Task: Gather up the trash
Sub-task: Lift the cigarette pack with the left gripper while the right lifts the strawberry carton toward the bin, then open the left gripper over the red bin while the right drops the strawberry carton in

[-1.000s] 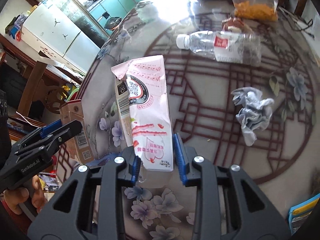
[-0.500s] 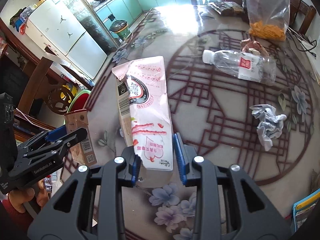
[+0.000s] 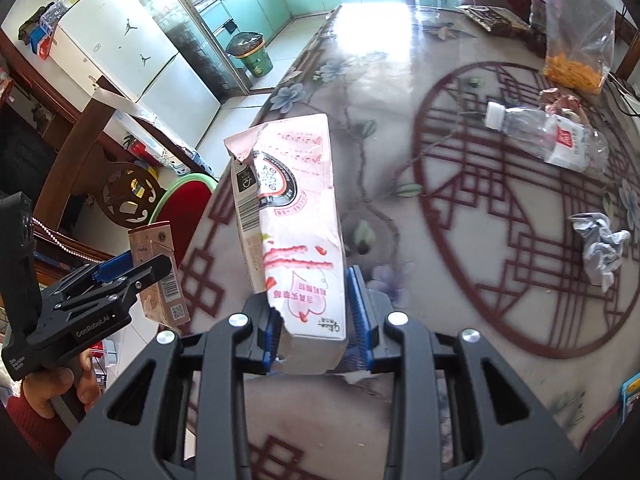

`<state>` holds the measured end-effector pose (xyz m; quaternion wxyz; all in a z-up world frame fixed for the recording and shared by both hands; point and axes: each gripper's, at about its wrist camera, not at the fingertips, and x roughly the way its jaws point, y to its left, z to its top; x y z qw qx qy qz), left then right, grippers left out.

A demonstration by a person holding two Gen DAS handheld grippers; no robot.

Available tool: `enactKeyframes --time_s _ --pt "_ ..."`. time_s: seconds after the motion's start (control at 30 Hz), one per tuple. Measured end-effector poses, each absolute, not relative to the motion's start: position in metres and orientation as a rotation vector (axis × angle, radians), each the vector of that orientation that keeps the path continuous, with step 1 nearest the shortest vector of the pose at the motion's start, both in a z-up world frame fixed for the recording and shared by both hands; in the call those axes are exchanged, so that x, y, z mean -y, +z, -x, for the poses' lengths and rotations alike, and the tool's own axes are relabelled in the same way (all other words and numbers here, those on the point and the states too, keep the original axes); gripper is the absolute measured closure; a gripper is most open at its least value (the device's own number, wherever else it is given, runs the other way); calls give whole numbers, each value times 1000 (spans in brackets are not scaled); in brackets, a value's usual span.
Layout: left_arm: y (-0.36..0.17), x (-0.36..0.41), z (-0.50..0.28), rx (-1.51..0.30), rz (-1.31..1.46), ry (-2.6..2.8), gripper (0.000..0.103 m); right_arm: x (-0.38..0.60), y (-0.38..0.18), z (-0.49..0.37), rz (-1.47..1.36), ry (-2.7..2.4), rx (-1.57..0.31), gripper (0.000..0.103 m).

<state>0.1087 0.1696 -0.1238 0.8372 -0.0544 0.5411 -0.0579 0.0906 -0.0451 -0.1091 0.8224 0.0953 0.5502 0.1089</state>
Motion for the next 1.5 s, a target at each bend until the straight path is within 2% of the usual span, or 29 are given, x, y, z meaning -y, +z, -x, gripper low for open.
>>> enactKeyframes --time_s 0.73,1.07,1.5 --pt "-149 -325 -137 -1150 205 4 51 -97 -111 -128 -156 342 -1196 73" --pt "-165 -371 -153 -1162 243 62 51 -141 -117 -147 -136 390 -1227 73" --pt "-184 -398 -164 -1184 300 88 51 -145 -127 -167 -100 394 -1282 73"
